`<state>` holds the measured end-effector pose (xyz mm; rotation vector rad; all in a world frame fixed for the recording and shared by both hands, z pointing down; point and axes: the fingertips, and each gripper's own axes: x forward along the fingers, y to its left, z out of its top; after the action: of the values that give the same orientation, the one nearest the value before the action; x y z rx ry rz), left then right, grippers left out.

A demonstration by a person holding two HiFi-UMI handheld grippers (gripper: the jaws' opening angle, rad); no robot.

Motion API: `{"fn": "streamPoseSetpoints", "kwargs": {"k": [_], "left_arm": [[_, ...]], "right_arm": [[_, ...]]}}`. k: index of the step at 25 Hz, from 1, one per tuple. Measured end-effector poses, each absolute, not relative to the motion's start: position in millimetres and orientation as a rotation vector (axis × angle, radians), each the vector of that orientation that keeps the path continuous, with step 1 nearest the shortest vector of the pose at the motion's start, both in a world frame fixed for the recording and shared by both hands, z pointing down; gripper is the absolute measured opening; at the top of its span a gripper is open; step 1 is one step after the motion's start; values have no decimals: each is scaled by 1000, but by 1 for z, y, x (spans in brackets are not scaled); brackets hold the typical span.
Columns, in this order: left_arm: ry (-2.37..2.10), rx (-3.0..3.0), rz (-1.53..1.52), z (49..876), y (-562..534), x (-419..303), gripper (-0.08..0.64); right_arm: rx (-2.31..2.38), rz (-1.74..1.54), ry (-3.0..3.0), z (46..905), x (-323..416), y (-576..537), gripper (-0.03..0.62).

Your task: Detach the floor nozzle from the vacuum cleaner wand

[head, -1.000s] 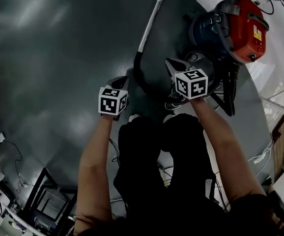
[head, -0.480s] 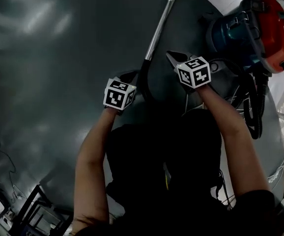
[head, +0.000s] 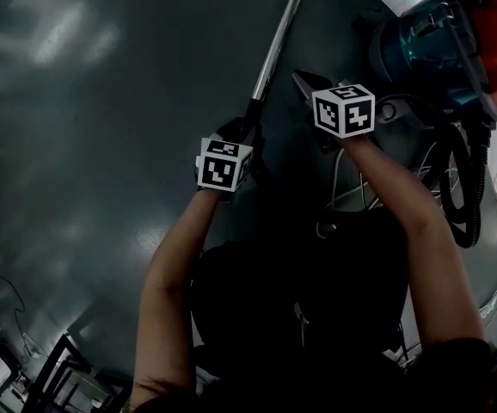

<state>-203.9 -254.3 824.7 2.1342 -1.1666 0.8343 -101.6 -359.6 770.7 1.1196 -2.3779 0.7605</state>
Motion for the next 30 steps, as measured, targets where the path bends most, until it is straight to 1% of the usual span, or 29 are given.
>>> {"fn": "streamPoseSetpoints", "kwargs": {"k": [2, 6, 8, 10, 12, 15, 16, 19, 22, 26, 28, 30], "left_arm": [[-1183, 2134, 885, 831, -253, -199, 172], [-1212, 2092, 940, 850, -255, -195, 274], [-1205, 2070, 939, 858, -259, -192, 309], [-1202, 2057, 946, 863, -261, -187, 321], [-1218, 2050, 955, 866, -262, -182, 319], [-1282, 2030, 982, 868, -264, -186, 227], [-1296, 2027, 993, 868, -265, -188, 213], [-1297, 2014, 1002, 869, -267, -187, 214], [-1271, 1952, 937, 869, -268, -191, 174], [-1226, 1894, 846, 861, -262, -194, 164], [-1219, 1895, 788, 853, -257, -191, 164], [-1206, 1900, 716, 843, -251, -188, 163]], "right_arm": [[1139, 794, -2389, 769, -101, -360, -2], [1150, 823, -2370, 776, -102, -349, -2], [1137, 823, -2364, 777, -106, -343, 0], [1113, 799, -2363, 776, -108, -338, 0], [1103, 774, -2362, 773, -105, -336, 0], [1123, 761, -2365, 769, -101, -336, 0], [1124, 759, -2365, 769, -101, -335, 0], [1102, 749, -2362, 774, -101, -328, 0], [1093, 765, -2355, 779, -103, -324, 0], [1086, 839, -2360, 780, -108, -322, 4], [1072, 891, -2364, 782, -111, -322, 19], [1063, 979, -2360, 786, -113, -321, 58]]}}
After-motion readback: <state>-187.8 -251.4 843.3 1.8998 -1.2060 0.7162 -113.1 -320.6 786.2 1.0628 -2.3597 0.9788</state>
